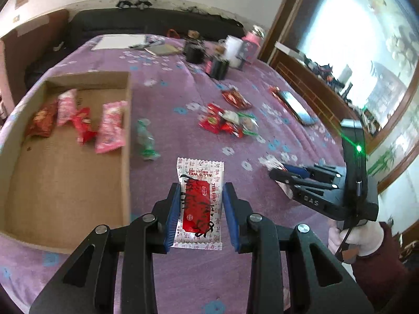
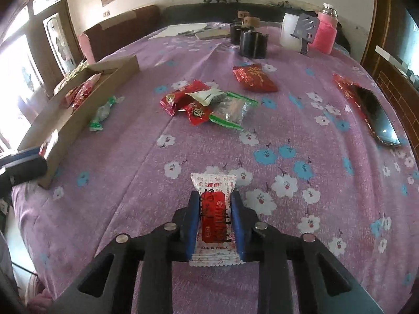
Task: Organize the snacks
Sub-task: 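Carry both white-and-red packets into the box and release them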
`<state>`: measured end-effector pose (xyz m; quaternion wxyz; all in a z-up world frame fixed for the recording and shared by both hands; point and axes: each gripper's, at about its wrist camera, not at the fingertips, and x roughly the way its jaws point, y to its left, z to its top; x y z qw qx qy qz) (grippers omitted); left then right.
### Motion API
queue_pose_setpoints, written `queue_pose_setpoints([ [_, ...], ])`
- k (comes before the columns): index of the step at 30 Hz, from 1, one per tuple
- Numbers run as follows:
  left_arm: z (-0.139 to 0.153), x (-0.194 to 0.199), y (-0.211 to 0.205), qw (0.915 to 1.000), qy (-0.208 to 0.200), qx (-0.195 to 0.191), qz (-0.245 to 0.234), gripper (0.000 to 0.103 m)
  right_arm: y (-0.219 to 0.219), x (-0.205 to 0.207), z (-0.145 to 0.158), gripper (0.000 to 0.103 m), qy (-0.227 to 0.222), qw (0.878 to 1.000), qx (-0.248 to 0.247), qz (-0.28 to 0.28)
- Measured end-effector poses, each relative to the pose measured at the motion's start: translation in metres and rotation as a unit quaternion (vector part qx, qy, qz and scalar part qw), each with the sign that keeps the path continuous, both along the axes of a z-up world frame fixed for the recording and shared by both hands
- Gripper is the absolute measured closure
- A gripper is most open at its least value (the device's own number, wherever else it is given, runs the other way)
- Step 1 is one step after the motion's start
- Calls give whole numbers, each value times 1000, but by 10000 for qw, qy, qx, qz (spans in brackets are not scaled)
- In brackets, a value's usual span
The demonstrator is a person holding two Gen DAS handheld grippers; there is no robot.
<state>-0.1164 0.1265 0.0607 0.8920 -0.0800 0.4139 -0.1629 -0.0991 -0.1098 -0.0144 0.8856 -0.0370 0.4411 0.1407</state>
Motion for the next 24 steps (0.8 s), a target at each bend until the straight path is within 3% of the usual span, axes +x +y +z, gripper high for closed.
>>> queue_pose_setpoints([
  [11,6,14,123,9919,184,162,1245,73,43,8,46,81,-310,9966,588,484],
  [18,-11,49,160,9848,483,393,1623,73,128,27,68,81,-74,9855,1089,1300],
  [24,-29,77,175,9810,745,550,1706,73,216,50,57,81,254,9773,1093,1794],
])
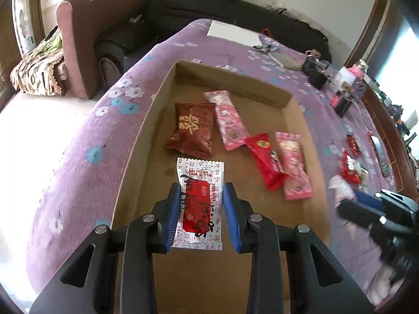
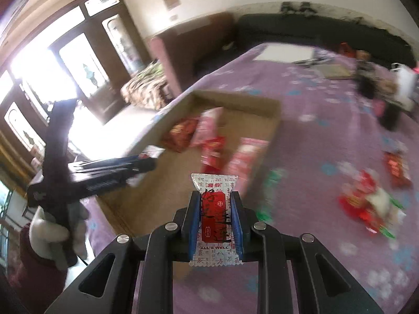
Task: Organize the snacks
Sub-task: 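Carry both white-and-red packets into the box and release them, then move the right gripper to the green-wrapped candy and grasp it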
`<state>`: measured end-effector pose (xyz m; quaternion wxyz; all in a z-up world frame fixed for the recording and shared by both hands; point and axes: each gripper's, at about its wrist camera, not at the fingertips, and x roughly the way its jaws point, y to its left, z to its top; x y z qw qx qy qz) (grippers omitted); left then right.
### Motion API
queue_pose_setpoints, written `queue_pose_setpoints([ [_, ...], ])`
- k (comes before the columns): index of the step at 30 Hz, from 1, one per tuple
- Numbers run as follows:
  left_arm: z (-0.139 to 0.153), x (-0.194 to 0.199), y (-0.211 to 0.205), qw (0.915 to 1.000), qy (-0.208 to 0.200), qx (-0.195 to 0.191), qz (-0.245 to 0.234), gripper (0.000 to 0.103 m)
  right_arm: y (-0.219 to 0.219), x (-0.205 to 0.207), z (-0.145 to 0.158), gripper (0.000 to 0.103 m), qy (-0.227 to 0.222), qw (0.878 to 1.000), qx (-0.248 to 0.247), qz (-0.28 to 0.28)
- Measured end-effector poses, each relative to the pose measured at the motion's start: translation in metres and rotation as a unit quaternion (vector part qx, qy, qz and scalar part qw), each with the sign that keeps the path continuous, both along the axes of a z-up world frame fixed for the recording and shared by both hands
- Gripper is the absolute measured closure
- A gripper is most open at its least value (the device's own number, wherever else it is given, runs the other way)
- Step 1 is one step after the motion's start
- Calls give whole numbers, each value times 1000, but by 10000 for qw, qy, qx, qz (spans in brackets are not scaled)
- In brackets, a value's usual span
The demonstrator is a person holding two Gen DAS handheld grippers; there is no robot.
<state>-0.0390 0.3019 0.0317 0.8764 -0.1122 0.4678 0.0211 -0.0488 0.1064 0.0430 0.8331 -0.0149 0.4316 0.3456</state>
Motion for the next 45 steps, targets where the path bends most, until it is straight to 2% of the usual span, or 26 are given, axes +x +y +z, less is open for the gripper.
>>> queue_pose_setpoints([
  [7,-16,17,16,9996,204,-117,184,73,60,22,-29,81,251,9991,-287,198],
  [10,-14,17,18,9996,148,-70,213,72,72,28,-38,81,336,9986,-367,201],
  [17,-6,8,37,9979,2,-527,377,69,78,30,-47,76,470,9982,-306,205],
  [25,20,-19,35,9963,-365,-563,544,69,66,18,-30,74,243,9994,-104,204],
  [28,34,-31,22,9959,-551,-503,505,64,51,11,-17,74,100,9999,30,123],
  [30,44,-42,9,9954,-698,-505,428,44,34,7,-9,72,50,9998,201,25],
  [31,48,-46,3,9951,-754,-498,397,43,26,4,-6,72,30,9996,264,-27],
  [35,62,-59,-32,9945,-910,-521,64,42,-17,-8,4,70,-102,9987,423,-282],
  [38,67,-68,-59,9939,-928,-560,-213,42,-54,-16,8,69,-304,9975,358,-533],
  [41,67,-75,-84,9928,-933,-610,-436,42,-99,-24,9,64,-458,9946,267,-890],
  [45,65,-83,-106,9914,-897,-741,-593,42,-172,-24,5,63,-444,9864,301,-1550],
])
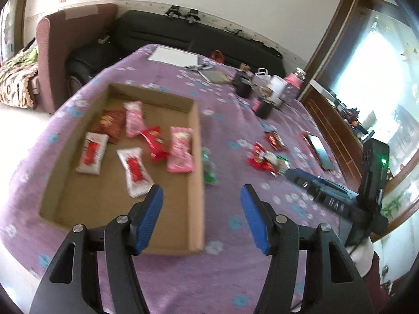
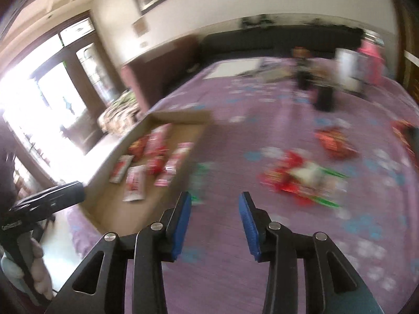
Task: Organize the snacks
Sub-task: 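Move the right gripper to the green-wrapped candy and grasp it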
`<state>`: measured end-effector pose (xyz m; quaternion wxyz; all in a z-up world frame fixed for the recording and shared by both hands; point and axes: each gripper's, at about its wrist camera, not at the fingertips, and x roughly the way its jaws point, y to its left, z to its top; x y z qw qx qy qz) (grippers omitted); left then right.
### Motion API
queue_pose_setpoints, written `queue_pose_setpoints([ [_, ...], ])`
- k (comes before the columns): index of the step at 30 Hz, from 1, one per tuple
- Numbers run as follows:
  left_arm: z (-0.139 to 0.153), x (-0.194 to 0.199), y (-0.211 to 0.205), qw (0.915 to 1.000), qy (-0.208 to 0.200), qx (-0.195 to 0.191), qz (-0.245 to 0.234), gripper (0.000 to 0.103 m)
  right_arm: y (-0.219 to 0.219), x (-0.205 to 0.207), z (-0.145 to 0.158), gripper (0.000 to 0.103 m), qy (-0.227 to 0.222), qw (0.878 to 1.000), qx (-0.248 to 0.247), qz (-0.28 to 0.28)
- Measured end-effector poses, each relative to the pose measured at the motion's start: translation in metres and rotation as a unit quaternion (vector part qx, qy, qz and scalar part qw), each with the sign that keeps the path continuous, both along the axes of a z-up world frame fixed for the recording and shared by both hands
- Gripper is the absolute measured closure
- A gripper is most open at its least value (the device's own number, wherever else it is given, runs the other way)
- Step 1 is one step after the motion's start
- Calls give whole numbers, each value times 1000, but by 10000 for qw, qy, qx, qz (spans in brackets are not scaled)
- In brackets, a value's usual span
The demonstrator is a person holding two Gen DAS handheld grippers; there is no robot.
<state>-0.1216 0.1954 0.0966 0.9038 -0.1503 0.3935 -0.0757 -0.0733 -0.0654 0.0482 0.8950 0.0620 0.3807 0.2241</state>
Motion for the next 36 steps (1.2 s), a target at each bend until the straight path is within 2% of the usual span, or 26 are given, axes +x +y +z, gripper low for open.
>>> queue_pose_setpoints([
  [6,-12,-5,-22,9998,118,-134,-112,42,-101,4,-8,61,121,9940,273,-1055],
  [11,-23,-3,-33,9994,289,-155,-145,43,-127,15,-21,60,260,9908,370,-1275],
  [18,-29,-6,-34,9993,324,-95,-164,42,-84,56,-36,60,389,9940,386,-945],
  [23,-32,-6,-26,9993,351,-88,-96,42,-33,104,-34,61,416,9966,-20,-717],
  [27,-35,-7,-16,9991,398,-121,-29,42,0,131,-46,62,582,9949,-474,-673],
  [28,-36,-7,-14,9991,400,-122,-7,42,5,133,-50,65,657,9945,-538,-607],
  [29,-36,-7,-11,9991,402,-119,21,42,8,132,-53,75,687,9941,-608,-574],
  [31,-37,-7,-5,9991,403,-128,70,42,11,122,-53,78,576,9937,-779,-567],
  [33,-40,-7,0,9989,409,-181,110,42,6,108,-52,83,745,9945,-603,-415],
  [36,-44,-4,4,9986,423,-289,108,42,-1,85,-53,84,957,9938,-529,-180],
])
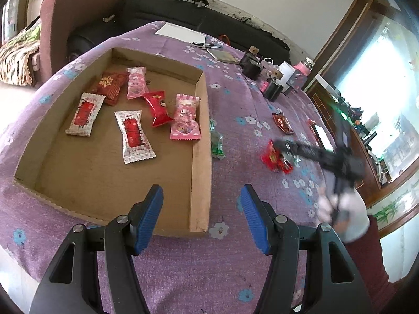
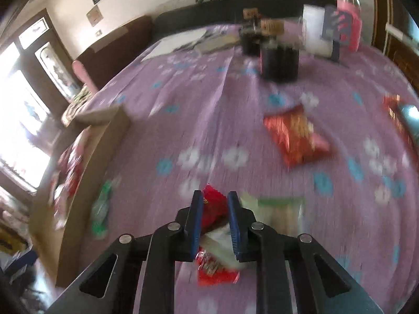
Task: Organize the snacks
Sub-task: 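Move the right gripper to the green-wrapped candy and grasp it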
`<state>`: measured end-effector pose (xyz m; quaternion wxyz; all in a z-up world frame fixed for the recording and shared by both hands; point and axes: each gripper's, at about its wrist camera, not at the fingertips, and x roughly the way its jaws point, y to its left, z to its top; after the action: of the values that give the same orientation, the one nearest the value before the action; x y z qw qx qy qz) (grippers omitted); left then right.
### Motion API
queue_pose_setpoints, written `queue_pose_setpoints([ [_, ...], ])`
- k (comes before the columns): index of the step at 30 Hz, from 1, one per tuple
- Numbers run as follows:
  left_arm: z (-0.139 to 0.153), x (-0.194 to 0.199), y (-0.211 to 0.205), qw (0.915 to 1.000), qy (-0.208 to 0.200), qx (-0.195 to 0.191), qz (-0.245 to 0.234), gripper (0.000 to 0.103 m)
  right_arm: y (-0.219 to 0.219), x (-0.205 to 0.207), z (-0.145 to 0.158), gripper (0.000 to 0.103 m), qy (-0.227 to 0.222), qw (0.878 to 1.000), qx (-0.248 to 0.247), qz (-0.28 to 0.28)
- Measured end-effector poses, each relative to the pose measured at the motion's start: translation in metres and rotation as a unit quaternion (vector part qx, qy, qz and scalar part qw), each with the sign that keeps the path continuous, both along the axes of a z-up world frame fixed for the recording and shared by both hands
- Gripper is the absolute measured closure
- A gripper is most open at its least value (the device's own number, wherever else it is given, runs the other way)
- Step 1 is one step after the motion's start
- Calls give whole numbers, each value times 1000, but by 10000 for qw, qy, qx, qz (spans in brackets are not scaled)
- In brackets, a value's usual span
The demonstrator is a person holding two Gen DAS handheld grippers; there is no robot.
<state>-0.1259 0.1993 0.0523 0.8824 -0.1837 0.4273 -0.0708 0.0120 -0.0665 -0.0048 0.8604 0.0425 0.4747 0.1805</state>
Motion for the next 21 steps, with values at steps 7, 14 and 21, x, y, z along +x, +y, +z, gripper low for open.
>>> queue_pose_setpoints([
  [7,-7,4,-1,9999,46,-129,-82,42,-18,-35,22,78,-265,9988,365,196],
  [14,-6,0,8,9999,4,-120,73,42,24,-29,26,73,-309,9958,669,536],
  [21,-6,-6,14,9999,20,-84,98,42,97,-6,8,74,11,9927,795,904],
])
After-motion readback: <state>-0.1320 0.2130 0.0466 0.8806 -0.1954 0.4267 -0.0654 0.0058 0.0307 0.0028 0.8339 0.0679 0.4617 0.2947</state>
